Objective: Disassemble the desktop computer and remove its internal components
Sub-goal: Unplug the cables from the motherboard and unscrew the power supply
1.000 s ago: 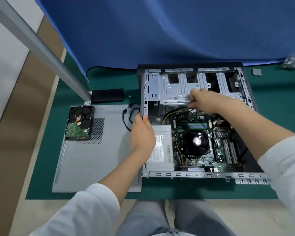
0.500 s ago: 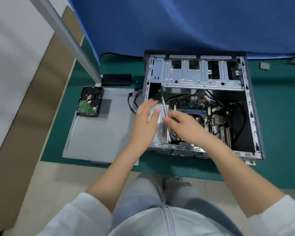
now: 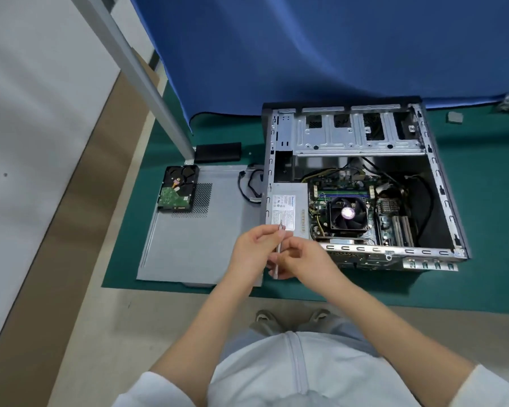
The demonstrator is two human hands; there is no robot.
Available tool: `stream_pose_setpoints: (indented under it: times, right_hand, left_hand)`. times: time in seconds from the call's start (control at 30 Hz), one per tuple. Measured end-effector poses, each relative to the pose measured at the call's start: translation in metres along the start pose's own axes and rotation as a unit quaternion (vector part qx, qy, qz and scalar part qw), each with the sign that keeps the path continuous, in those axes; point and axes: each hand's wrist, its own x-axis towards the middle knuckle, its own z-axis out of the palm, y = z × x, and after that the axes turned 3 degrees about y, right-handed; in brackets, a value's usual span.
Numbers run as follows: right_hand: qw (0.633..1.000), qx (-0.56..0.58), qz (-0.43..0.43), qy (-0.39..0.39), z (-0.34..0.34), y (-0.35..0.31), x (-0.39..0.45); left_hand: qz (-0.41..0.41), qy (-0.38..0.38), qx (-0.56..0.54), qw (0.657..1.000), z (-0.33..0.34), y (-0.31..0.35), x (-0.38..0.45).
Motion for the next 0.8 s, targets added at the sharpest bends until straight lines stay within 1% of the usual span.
stream_pose_setpoints:
  times: [0.07,0.17,0.27,0.33,0.4,0.5,0.63,0.8]
  right_hand:
    - [1.000,-0.020,0.001,0.012,0.008,0.008,0.000]
    - [0.997,-0.070,0.020,0.002,0.010,0.017,-0.001]
    - [0.991,-0.127,0.047,-0.007,0.010,0.025,-0.006]
    - [0.983,-0.173,0.052,-0.013,0.012,0.030,-0.010]
    - [0.979,-0.195,0.054,-0.017,0.013,0.032,-0.011]
    - [0.984,-0.167,0.055,-0.020,0.014,0.032,-0.012]
    - [0.990,-0.121,0.071,-0.035,0.018,0.030,-0.010]
    - [0.991,-0.093,0.091,-0.041,0.020,0.028,-0.008]
  left_hand:
    - [-0.007,0.009,-0.012,1.000,-0.007,-0.009,-0.001]
    - [-0.030,0.002,-0.040,0.999,-0.012,-0.028,-0.004]
    - [-0.062,-0.011,-0.037,0.997,-0.012,-0.046,-0.006]
    - [-0.075,-0.008,-0.019,0.997,-0.011,-0.053,-0.007]
    - [-0.082,-0.006,-0.010,0.997,-0.009,-0.057,-0.008]
    - [-0.085,0.003,-0.015,0.996,-0.007,-0.056,-0.007]
    - [-0.089,0.032,-0.011,0.995,-0.007,-0.054,-0.005]
    - [-0.089,0.036,-0.003,0.995,-0.008,-0.054,-0.003]
